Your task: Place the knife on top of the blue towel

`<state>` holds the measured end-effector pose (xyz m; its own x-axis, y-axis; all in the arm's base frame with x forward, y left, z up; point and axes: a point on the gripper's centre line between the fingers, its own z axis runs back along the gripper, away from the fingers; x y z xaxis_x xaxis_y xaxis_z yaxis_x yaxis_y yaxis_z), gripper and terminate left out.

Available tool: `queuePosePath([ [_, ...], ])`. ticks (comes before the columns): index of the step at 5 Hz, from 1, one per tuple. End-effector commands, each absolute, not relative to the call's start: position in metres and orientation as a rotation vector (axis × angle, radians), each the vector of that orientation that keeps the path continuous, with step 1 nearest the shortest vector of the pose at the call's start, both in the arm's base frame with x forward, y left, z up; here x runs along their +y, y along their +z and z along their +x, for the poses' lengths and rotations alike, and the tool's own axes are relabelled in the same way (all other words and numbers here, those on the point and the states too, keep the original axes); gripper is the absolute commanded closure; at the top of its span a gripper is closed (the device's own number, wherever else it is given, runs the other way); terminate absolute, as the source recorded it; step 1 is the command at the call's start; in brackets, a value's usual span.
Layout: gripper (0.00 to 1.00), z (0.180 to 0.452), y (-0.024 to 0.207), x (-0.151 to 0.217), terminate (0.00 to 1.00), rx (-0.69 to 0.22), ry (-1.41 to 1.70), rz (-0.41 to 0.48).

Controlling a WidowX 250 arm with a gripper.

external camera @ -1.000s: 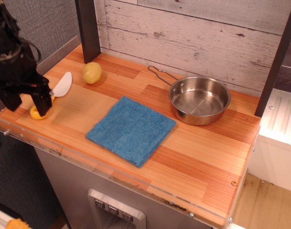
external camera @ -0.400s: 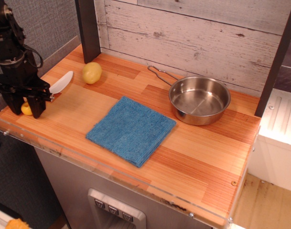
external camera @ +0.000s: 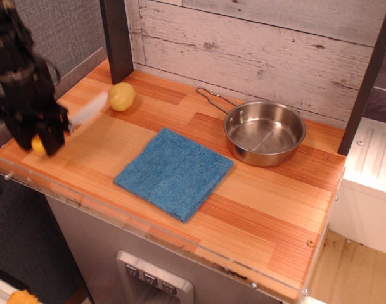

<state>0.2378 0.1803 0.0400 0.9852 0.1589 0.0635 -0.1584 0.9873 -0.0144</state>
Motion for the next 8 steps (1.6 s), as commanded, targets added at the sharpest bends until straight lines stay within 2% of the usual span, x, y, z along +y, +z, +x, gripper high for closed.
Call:
queuePosePath([
  [1,1.0,0.213,0.131,0.127,0.0,-0.222,0.052,0.007],
  [2,1.0,0.207,0.122,0.08,0.0,-0.204,-0.038,-0.046],
  [3,1.0,0.205,0.103,0.052,0.0,-0.174,-0.028,-0.034],
  [5,1.0,0.22,0.061,0.031,0.0,-0.13,0.168,-0.059],
  [7,1.0,0.227,0.048,0.031,0.0,-0.111,0.183,-0.052],
  [8,0.0,0.227,0.05,0.032,0.0,-0.098,0.168,-0.036],
])
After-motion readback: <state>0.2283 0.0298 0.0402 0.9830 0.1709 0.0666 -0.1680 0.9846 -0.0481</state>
